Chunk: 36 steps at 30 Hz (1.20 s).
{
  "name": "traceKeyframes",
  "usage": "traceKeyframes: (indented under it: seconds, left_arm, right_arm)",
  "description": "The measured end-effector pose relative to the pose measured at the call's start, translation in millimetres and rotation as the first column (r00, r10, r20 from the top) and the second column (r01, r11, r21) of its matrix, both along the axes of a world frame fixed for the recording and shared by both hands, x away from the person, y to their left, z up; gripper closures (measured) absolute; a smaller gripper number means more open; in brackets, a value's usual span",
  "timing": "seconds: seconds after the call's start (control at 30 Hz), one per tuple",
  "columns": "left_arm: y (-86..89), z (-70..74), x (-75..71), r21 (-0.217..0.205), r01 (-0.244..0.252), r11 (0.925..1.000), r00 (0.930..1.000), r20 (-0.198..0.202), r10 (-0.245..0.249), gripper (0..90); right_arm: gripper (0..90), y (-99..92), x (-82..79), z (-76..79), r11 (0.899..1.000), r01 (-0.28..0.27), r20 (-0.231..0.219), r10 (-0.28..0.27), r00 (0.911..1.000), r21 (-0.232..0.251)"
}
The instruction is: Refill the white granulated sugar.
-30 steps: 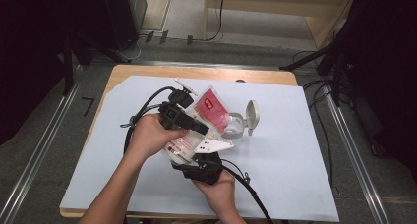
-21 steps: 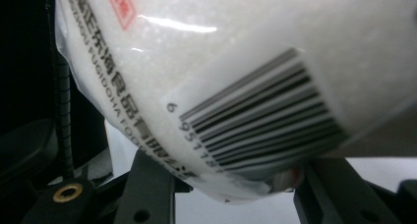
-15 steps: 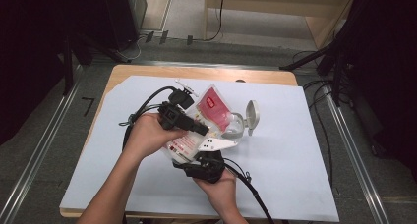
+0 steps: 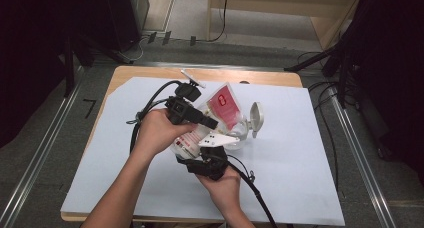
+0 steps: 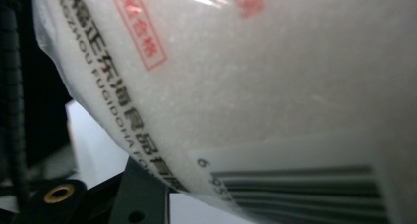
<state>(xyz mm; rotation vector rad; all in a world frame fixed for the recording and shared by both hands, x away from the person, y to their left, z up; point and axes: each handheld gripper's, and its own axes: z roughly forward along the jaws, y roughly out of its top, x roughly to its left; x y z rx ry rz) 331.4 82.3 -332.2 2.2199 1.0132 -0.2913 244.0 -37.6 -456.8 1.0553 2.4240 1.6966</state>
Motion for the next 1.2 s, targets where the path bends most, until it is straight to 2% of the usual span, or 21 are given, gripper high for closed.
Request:
traceKeyframes:
  seconds: [0.03,0.2,0.33,0.5,0.6,0.63,0.67,0.73,0.87,0.9,0.93,0.97,1.1,1.2]
  left_arm:
    - [-0.8,-0.1,1.3,0.011,0.006,0.9999,1.0000,0.002,-0.006,74.1]
    - [-1.0,-0.6,1.3,0.009,-0.004,1.0000,1.0000,0.000,0.004,70.7]
    - [3.5,2.0,1.2,0.004,-0.015,0.9999,0.9996,0.024,0.015,70.1]
    - [12.7,6.0,0.2,0.005,-0.028,0.9996,0.9990,0.037,0.028,71.8]
    - [18.2,8.2,-0.6,-0.003,-0.033,0.9994,0.9986,0.041,0.033,74.2]
    - [18.2,8.2,-0.6,-0.003,-0.033,0.9994,0.9986,0.041,0.033,77.8]
    - [19.0,7.8,-1.6,0.017,-0.022,0.9996,0.9981,0.057,0.021,82.4]
    - [18.2,7.4,-2.3,0.045,-0.002,0.9990,0.9974,0.072,-0.001,85.2]
    - [13.9,6.8,-3.2,0.035,0.004,0.9994,0.9974,0.072,-0.007,87.6]
    - [9.7,7.4,-4.0,0.024,0.013,0.9996,0.9978,0.065,-0.015,87.6]
    - [8.2,8.4,-4.2,0.032,0.019,0.9993,0.9976,0.065,-0.021,87.7]
    - [6.1,9.0,-5.0,0.025,0.000,0.9997,0.9981,0.062,-0.002,87.8]
    - [4.9,9.8,-2.0,0.038,-0.006,0.9992,0.9982,0.059,0.004,86.9]
    - [3.9,12.6,2.6,0.027,-0.019,0.9995,0.9991,0.039,0.018,85.7]
  right_arm:
    - [60.8,-0.9,0.8,-0.9,1.000,-0.001,-0.010,0.001,1.0000,0.015]
    - [62.3,-4.3,1.1,-5.4,0.997,-0.010,-0.042,0.013,0.9990,0.071]
    - [63.3,-4.6,0.4,-7.5,0.993,-0.015,-0.076,0.023,0.9968,0.115]
    - [63.6,-5.0,0.4,-9.0,0.993,-0.019,-0.077,0.028,0.9966,0.115]
    - [63.6,-5.1,0.4,-9.9,0.989,-0.030,-0.095,0.044,0.9945,0.142]
    - [63.6,-5.1,0.4,-9.9,0.989,-0.030,-0.095,0.044,0.9945,0.142]
    - [63.5,-4.6,-0.3,-9.6,0.989,-0.039,-0.091,0.053,0.9945,0.142]
    - [62.9,-2.4,-2.5,-8.4,0.991,-0.057,-0.063,0.065,0.9959,0.120]
    - [61.8,0.6,-4.7,-5.3,0.994,-0.064,-0.039,0.068,0.9969,0.088]
    - [60.2,3.5,-5.0,-2.3,0.996,-0.070,-0.030,0.071,0.9970,0.056]
    - [59.7,4.6,-4.5,-1.5,0.996,-0.073,-0.023,0.074,0.9970,0.042]
    - [58.1,5.5,-4.0,-0.3,0.997,-0.067,-0.022,0.068,0.9974,0.032]
    - [54.5,6.2,-0.8,1.5,0.997,-0.075,-0.029,0.076,0.9967,0.025]
    - [53.3,7.3,4.2,5.5,0.997,-0.076,-0.048,0.076,0.9959,0.008]
